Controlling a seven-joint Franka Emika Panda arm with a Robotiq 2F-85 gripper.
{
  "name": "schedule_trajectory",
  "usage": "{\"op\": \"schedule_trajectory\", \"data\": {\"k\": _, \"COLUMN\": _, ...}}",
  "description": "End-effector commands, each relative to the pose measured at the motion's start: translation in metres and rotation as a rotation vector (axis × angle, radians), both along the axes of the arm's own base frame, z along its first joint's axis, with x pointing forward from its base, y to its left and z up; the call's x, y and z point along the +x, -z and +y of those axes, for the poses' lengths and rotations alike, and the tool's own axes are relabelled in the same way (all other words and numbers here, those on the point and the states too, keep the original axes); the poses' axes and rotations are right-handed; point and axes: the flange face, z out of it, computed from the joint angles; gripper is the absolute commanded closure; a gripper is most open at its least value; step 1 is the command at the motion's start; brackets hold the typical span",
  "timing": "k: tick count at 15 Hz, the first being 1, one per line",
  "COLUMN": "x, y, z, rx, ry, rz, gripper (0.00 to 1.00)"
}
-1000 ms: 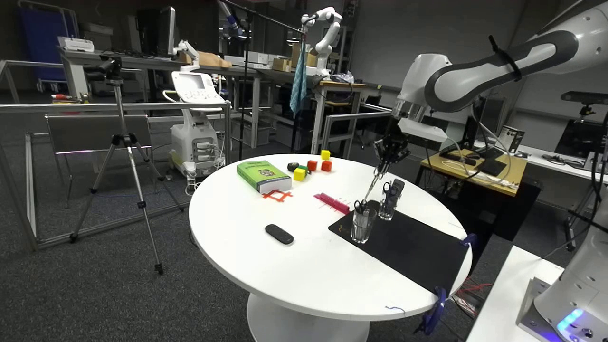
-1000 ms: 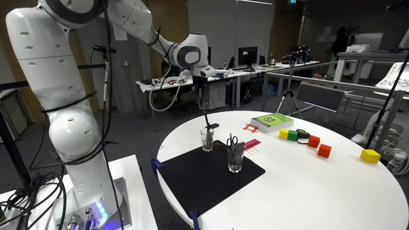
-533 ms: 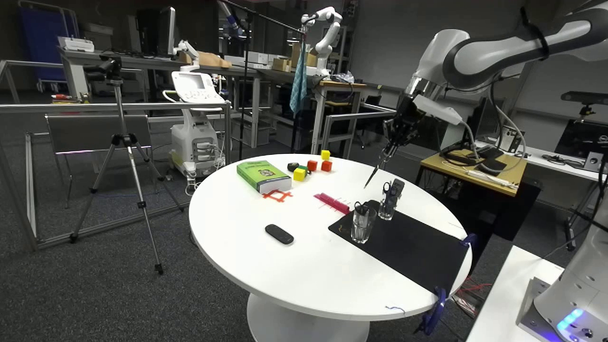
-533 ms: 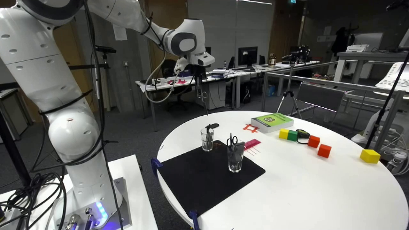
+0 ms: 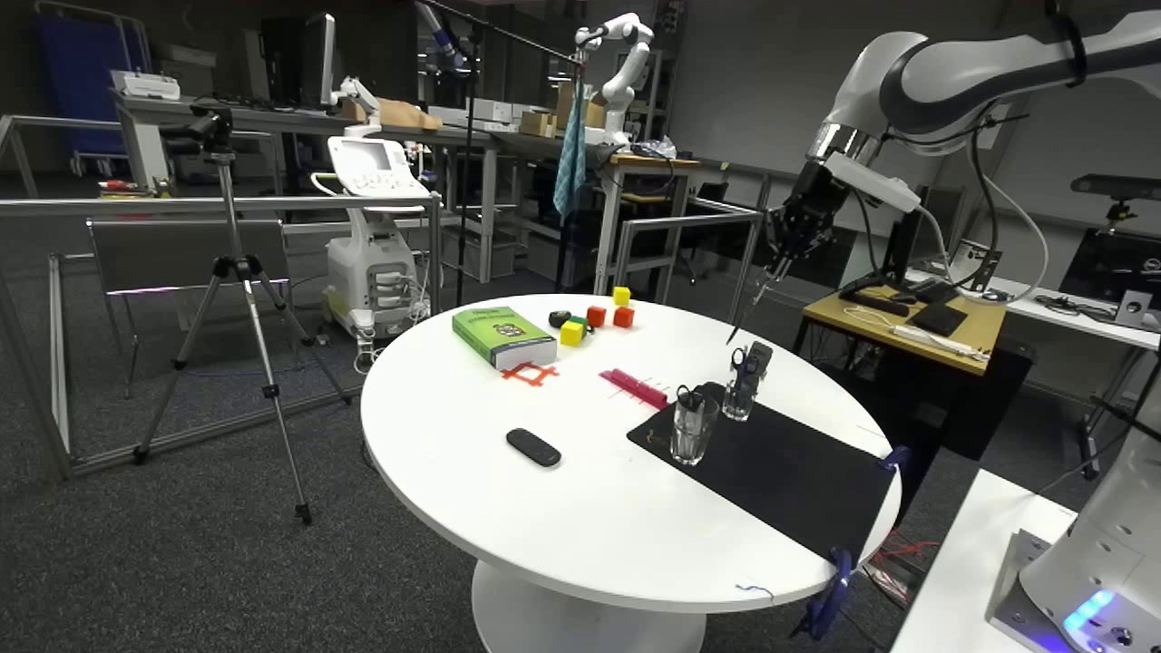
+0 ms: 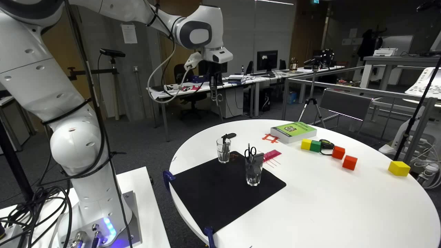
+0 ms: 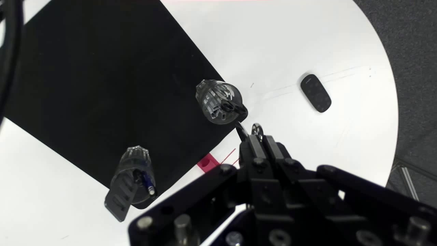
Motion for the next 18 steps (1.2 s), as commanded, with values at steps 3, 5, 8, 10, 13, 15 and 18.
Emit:
{"op": "schedule_trajectory", "data": {"k": 3, "x": -0.02, "y": -0.003, "z": -0.056, "rx": -0.004, "ry": 0.071, "rz": 0.045, "gripper": 0.99}}
{"op": "schedule_trajectory", "data": {"k": 5, "x": -0.022, "y": 0.001, "z": -0.073, "rx": -0.009, "ry": 0.103, "rz": 0.048, "gripper": 0.99}}
{"op": "schedule_trajectory", "data": {"k": 8, "x": -0.023, "y": 0.01, "z": -0.098, "rx": -0.017, "ry": 0.131, "rz": 0.054, "gripper": 0.99}}
{"op": "schedule_trajectory", "data": {"k": 10, "x": -0.023, "y": 0.016, "z": -0.111, "rx": -0.034, "ry": 0.126, "rz": 0.057, "gripper": 0.99}}
{"op": "schedule_trajectory", "data": {"k": 13, "x": -0.023, "y": 0.022, "z": -0.131, "rx": -0.061, "ry": 0.096, "rz": 0.069, "gripper": 0.99}}
{"op": "schedule_trajectory", "data": {"k": 15, "x": -0.023, "y": 0.025, "z": -0.136, "rx": -0.07, "ry": 0.068, "rz": 0.068, "gripper": 0.99}}
{"op": "schedule_trajectory", "data": {"k": 18, "x": -0.018, "y": 0.028, "z": -0.133, "rx": -0.058, "ry": 0.081, "rz": 0.072, "gripper": 0.96}}
